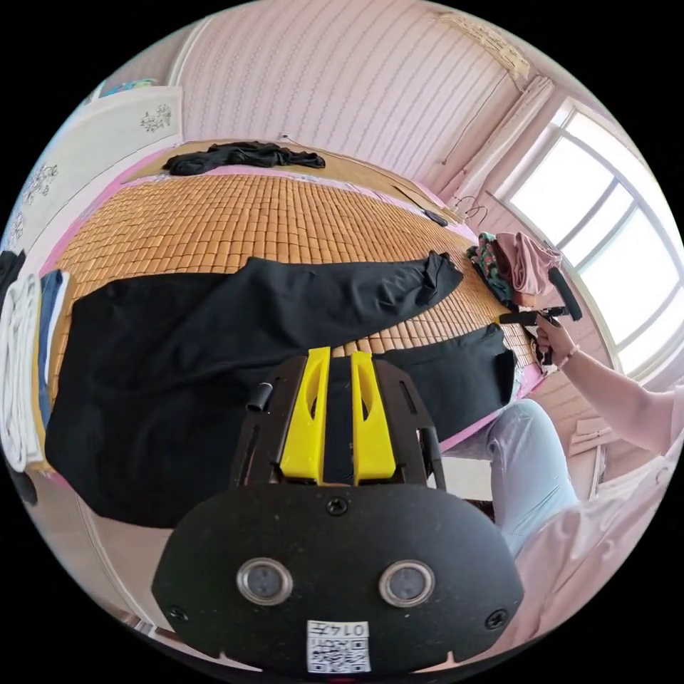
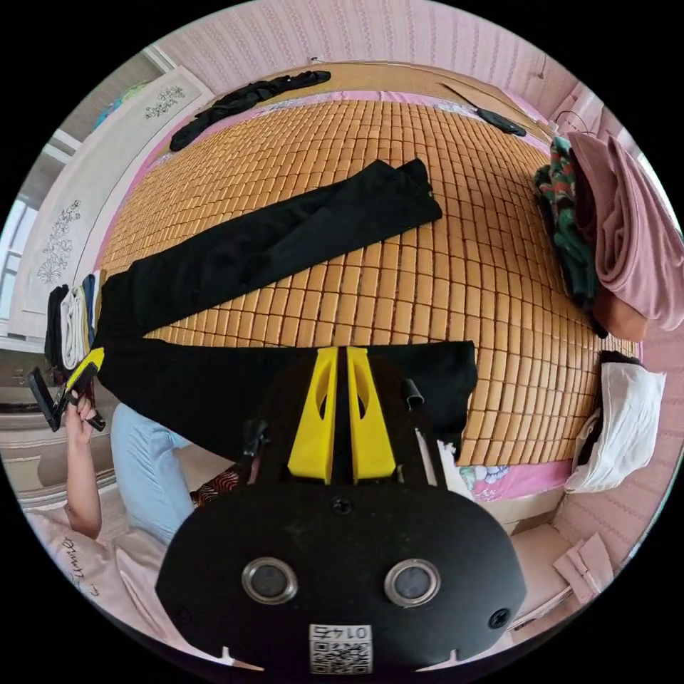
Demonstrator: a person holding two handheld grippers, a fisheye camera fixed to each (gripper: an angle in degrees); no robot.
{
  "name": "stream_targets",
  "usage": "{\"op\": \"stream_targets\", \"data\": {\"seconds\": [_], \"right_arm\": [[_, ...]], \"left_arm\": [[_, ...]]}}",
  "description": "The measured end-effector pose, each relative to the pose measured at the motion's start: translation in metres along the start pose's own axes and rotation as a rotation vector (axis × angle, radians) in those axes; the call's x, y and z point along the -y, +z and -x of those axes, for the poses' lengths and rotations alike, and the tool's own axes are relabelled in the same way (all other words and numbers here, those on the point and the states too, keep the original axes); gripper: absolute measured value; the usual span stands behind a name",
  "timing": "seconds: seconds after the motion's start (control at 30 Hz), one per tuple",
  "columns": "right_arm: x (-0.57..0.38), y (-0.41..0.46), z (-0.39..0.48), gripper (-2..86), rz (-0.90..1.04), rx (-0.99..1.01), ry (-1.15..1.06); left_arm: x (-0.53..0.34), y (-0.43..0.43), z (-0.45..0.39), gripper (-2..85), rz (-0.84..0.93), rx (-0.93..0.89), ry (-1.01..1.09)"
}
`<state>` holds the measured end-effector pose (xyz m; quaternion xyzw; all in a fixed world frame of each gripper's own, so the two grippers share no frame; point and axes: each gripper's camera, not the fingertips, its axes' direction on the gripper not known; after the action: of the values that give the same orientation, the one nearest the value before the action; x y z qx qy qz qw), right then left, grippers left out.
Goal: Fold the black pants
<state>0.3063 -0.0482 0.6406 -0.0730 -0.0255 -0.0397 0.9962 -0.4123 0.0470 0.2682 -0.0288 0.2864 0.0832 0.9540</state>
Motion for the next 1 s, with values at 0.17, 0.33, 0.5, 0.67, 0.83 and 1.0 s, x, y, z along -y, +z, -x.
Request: {"op": "stream_targets", "data": {"seconds": [0.17, 0.33, 0.5, 0.67, 0.83, 1.0], "right_arm": [[0.076, 0.006, -0.026, 7.9, -0.071, 0.007, 0.057], [0.106, 0.019, -0.085, 10.8, -0.112, 0.087, 0.218], [0.110, 0.038, -0.121, 4.6, -0.093, -0.032, 0.200], [0.081, 0.013, -0.150, -0.3, -0.182, 0.067, 0.168], [-0.021, -0.044, -0.195, -0.7, -0.408, 0.177, 0.180], [-0.100, -0.012, -0.251, 0.2, -0.205, 0.178, 0.306]], "left_arm": [[0.068, 0.092, -0.044, 6.2, 0.102, -0.003, 0.099], [0.090, 0.156, -0.058, 6.5, 0.228, 0.058, 0.146], [0.080, 0.180, -0.055, 5.8, 0.157, 0.041, 0.140], [0.077, 0.195, -0.061, 3.2, 0.100, 0.012, 0.143], [0.088, 0.198, -0.073, 1.1, 0.080, -0.026, 0.150], [0.099, 0.203, -0.085, 4.9, 0.077, -0.087, 0.170]]}}
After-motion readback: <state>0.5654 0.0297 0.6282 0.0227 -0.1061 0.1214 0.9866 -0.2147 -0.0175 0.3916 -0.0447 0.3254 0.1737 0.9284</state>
